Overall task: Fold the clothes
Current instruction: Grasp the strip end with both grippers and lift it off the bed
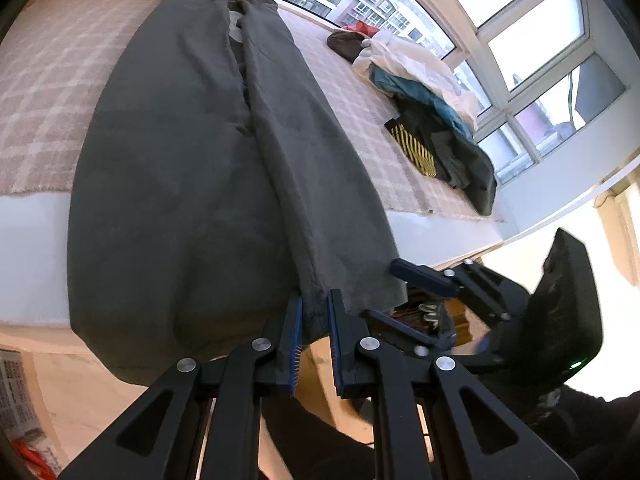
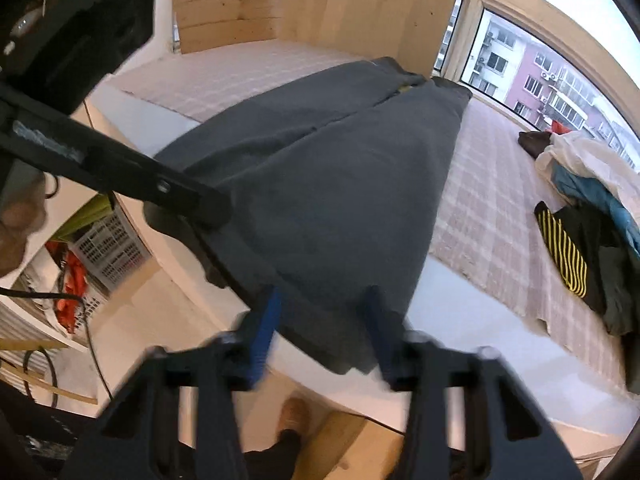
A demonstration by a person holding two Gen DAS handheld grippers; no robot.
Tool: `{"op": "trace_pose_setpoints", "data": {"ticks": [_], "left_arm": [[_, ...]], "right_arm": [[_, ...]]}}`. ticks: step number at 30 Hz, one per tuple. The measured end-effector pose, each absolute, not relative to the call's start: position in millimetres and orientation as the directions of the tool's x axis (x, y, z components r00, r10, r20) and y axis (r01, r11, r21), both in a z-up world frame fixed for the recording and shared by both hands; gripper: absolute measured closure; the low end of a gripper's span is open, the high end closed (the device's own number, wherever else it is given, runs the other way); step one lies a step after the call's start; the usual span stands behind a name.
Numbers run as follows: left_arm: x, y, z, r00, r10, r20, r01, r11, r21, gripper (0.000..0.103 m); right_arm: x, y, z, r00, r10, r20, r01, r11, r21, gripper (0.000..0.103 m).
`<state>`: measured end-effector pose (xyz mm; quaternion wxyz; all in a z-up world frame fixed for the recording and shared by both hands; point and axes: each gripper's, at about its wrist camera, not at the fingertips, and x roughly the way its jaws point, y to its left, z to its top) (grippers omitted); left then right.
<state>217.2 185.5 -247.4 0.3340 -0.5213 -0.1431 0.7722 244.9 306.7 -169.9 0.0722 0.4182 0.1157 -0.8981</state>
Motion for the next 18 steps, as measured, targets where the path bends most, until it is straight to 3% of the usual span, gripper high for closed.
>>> {"op": "trace_pose_setpoints", "data": {"ticks": [1,3,8,10,12,13,18], "left_arm": [[218,185,-246,-0.235,0.667,-0.707,-0.365,-0.735,-0.572,0.092],[220,187,-241,-0.240,0.668,-0.704,-0.372,-0.733,-0.569,0.092],[230,201,-226,-0.253,0.698,-0.670,-0.404,-0.706,-0.582,0.092],[232,204,-223,-0.265,0.692,-0.672,-0.417,-0.710,-0.567,0.092],[229,202,-225,-0.257,0.703,-0.664,-0.399,-0.702,-0.590,0.092],[226,199,-226,-0.254,0.706,-0.661,-0.382,-0.701,-0.602,0.092],[213,186,-214,-0.261,0.732,-0.630,-0.339,-0.680,-0.650,0.092]], "right_arm": [[244,313,-167,-0.633,-0.047,-0.773,0.221,-0.968,-0.122,0.103],[244,329,-159,-0.609,-0.101,-0.787,0.212,-0.977,-0.039,0.102],[257,352,-139,-0.615,-0.077,-0.785,0.185,-0.982,-0.048,0.102],[263,355,-134,-0.626,-0.105,-0.773,0.184,-0.983,-0.016,0.094],[267,349,-134,-0.645,-0.108,-0.757,0.189,-0.982,-0.021,0.054],[268,343,-136,-0.650,-0.126,-0.750,0.204,-0.979,-0.012,0.049],[259,311,-152,-0.631,-0.191,-0.752,0.268,-0.963,0.020,0.048]]}}
